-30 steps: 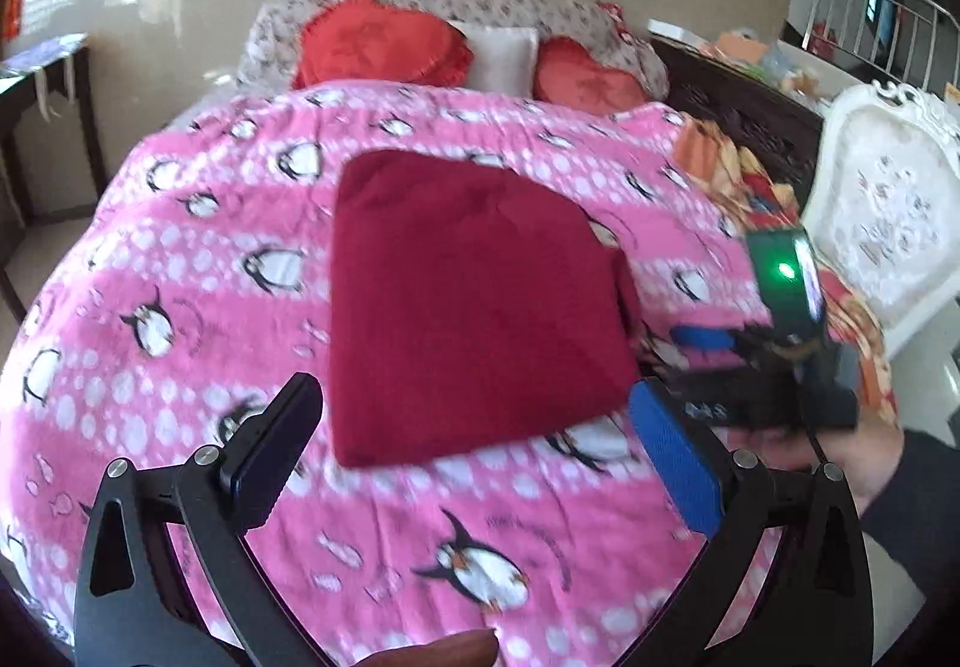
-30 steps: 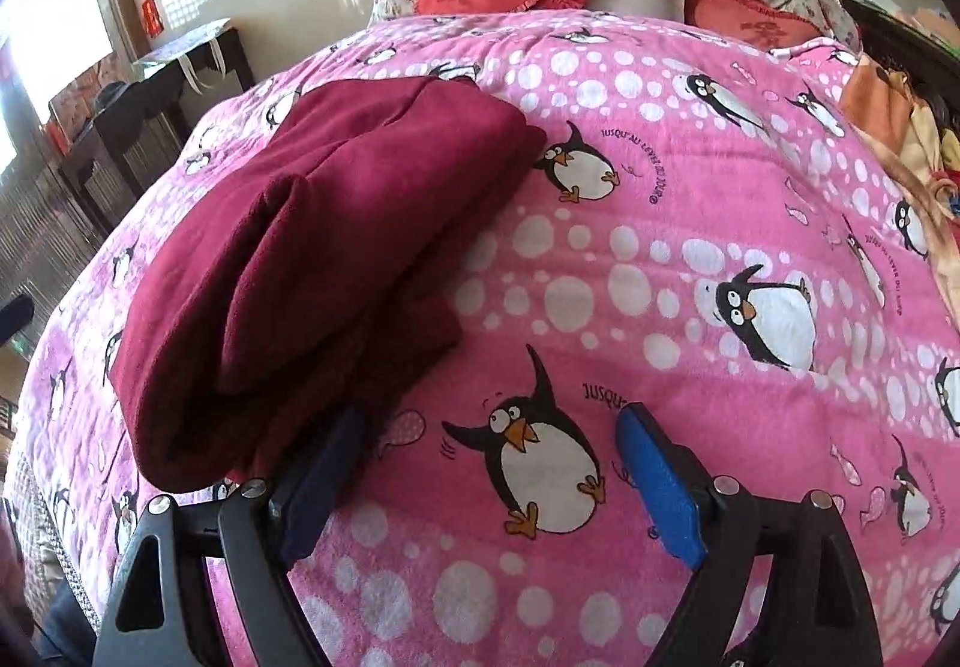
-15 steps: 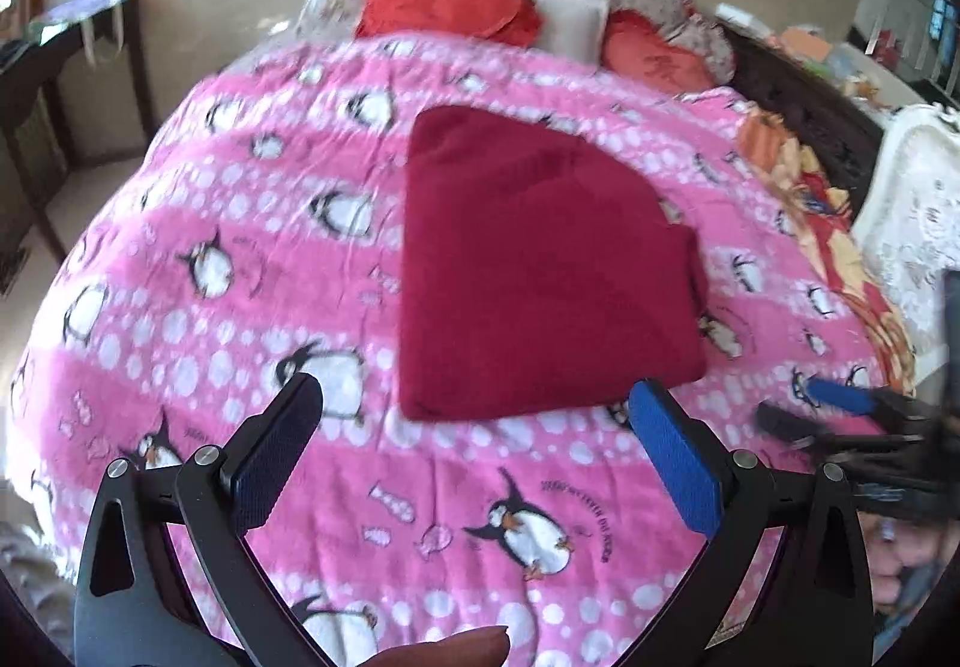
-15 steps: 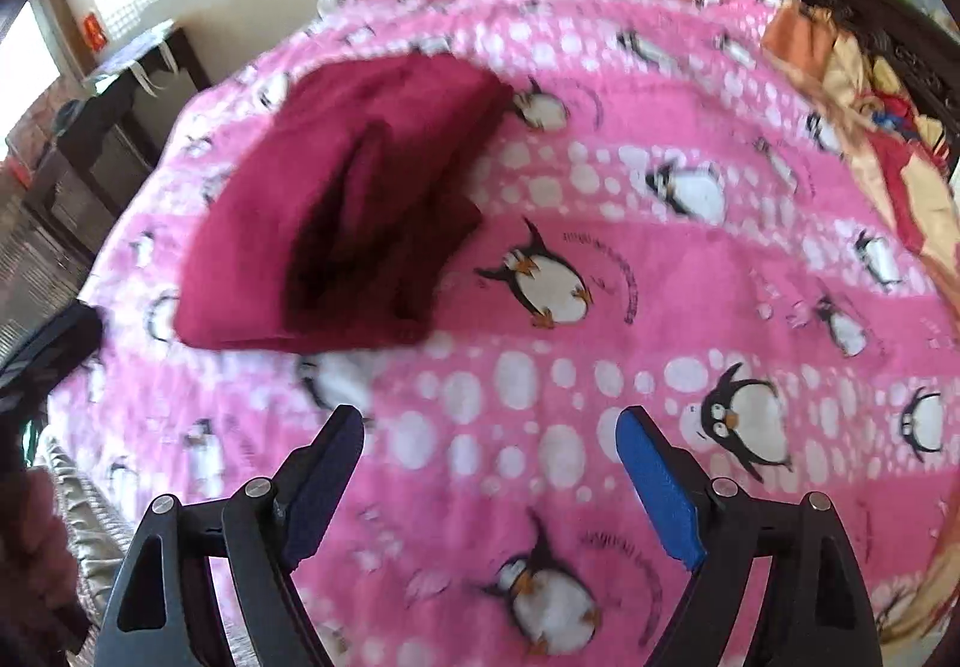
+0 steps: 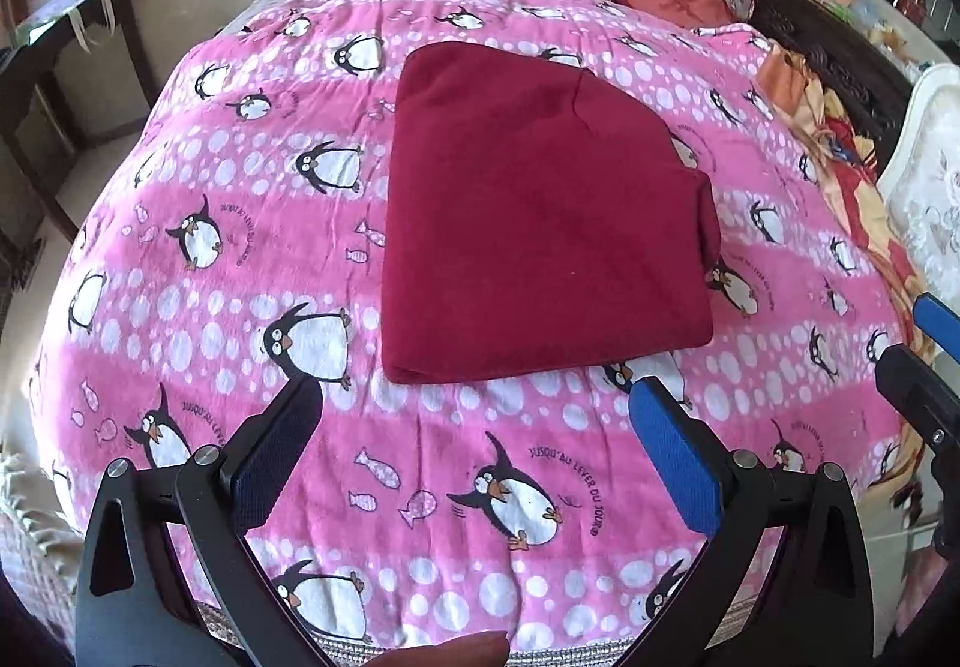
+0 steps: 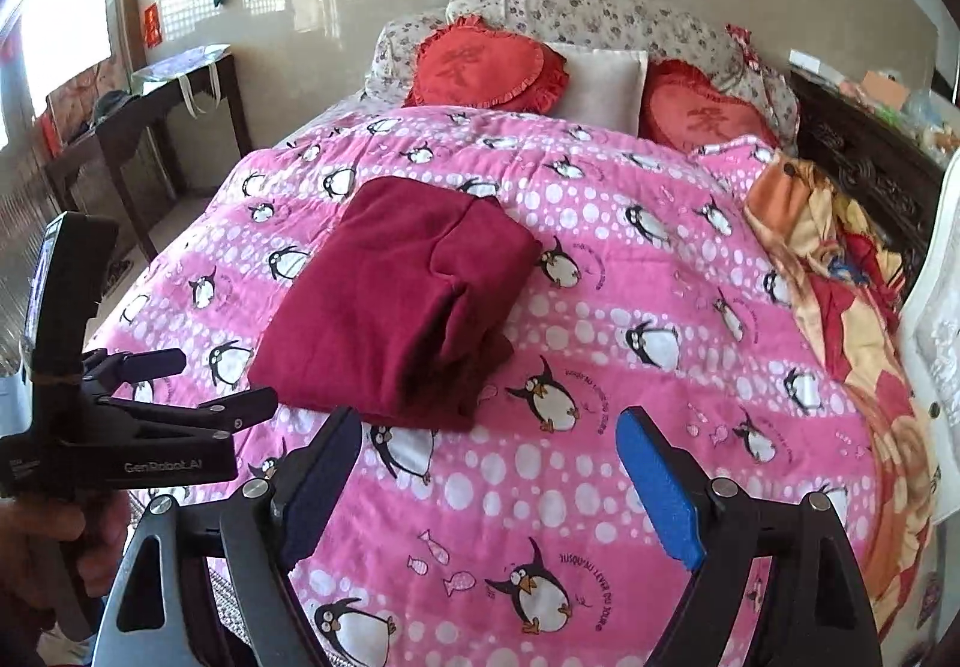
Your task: Fold small clothes
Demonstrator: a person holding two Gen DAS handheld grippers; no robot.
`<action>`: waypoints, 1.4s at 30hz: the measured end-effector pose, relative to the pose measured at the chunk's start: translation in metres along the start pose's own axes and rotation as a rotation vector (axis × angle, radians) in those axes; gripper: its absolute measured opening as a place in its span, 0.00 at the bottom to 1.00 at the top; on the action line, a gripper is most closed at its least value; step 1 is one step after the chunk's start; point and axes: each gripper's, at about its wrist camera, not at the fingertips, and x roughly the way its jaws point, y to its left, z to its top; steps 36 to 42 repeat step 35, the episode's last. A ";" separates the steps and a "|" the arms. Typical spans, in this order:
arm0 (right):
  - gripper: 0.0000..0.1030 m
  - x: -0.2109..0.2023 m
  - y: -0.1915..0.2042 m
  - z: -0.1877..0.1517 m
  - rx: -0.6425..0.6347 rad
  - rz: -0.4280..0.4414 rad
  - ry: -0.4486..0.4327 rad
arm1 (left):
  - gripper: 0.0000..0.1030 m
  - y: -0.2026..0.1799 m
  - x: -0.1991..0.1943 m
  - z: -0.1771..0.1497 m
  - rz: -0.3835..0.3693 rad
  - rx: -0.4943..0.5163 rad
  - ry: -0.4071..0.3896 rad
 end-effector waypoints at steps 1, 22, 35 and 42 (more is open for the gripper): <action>0.83 0.002 -0.004 -0.001 0.009 0.002 0.003 | 1.00 -0.001 0.000 0.001 0.001 0.002 -0.001; 0.83 0.018 -0.011 -0.008 0.051 0.053 0.048 | 1.00 -0.001 0.013 0.002 0.023 0.004 0.036; 0.83 0.020 -0.007 -0.004 0.038 0.052 0.048 | 1.00 -0.012 0.006 0.000 -0.038 0.037 0.011; 0.83 0.020 -0.007 -0.004 0.038 0.052 0.048 | 1.00 -0.012 0.006 0.000 -0.038 0.037 0.011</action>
